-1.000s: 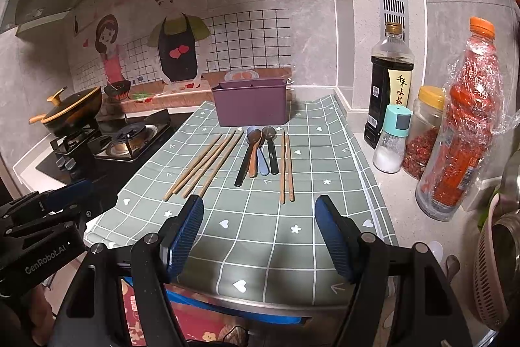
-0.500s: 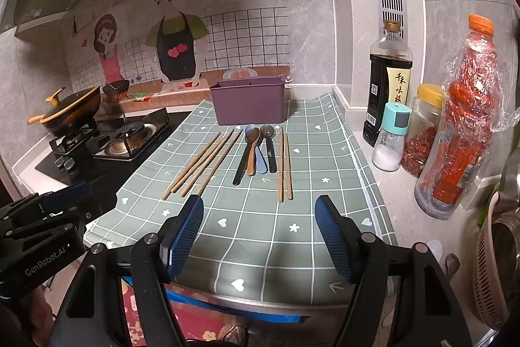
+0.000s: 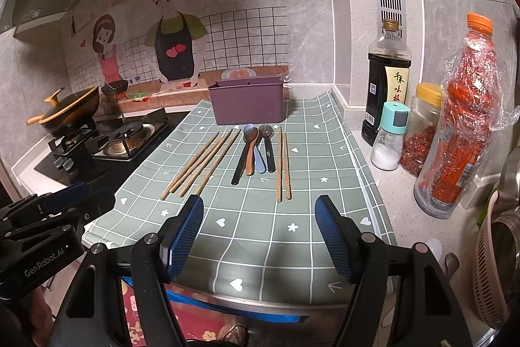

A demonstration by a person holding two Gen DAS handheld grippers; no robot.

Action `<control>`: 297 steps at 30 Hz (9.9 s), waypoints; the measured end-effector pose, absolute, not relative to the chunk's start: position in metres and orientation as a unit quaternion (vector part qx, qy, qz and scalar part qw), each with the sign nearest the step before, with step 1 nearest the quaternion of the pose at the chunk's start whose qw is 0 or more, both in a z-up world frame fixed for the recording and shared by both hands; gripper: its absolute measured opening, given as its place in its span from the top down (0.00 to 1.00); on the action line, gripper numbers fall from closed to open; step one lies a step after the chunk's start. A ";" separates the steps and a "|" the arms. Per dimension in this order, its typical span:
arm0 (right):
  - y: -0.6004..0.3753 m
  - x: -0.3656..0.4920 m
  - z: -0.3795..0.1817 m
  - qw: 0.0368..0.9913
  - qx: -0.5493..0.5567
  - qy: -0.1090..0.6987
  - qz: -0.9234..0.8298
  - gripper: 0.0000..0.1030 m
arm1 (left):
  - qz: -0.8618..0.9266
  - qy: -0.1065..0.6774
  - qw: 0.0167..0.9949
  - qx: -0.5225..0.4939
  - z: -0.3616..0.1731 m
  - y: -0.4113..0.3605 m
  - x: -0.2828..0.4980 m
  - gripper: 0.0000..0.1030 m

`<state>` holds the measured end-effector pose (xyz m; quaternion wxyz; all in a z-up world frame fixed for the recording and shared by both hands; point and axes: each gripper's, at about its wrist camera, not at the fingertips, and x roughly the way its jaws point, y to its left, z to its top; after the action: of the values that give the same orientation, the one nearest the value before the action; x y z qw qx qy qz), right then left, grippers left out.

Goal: Organize utensils

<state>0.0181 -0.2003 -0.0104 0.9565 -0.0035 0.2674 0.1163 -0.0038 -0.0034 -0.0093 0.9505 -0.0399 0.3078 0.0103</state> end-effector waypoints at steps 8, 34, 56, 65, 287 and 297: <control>-0.202 0.018 -0.011 0.957 -0.002 0.267 0.116 0.33 | 0.010 0.308 0.950 -0.042 -0.010 -0.001 -0.003 0.56; -0.201 0.039 -0.003 0.960 -0.030 0.259 0.101 0.33 | -0.011 0.322 0.946 -0.041 -0.011 0.006 0.022 0.56; -0.158 0.186 -0.027 0.931 -0.076 0.342 0.103 0.37 | -0.037 0.349 0.935 -0.057 -0.025 0.059 0.153 0.56; -0.138 0.233 -0.041 0.920 -0.086 0.374 0.080 0.55 | -0.080 0.387 0.914 -0.088 -0.053 0.087 0.189 0.57; -0.221 0.173 -0.081 0.891 -0.060 0.433 0.122 0.68 | -0.031 0.430 0.894 -0.122 -0.113 0.048 0.152 0.80; -0.211 0.170 -0.092 0.885 -0.038 0.445 0.132 0.71 | -0.018 0.429 0.896 -0.113 -0.115 0.041 0.164 0.82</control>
<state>0.1703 -0.2106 -0.0923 0.8850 -0.0378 0.4448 0.1321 0.1645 0.0409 -0.1146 0.8958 -0.1131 0.4294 -0.0183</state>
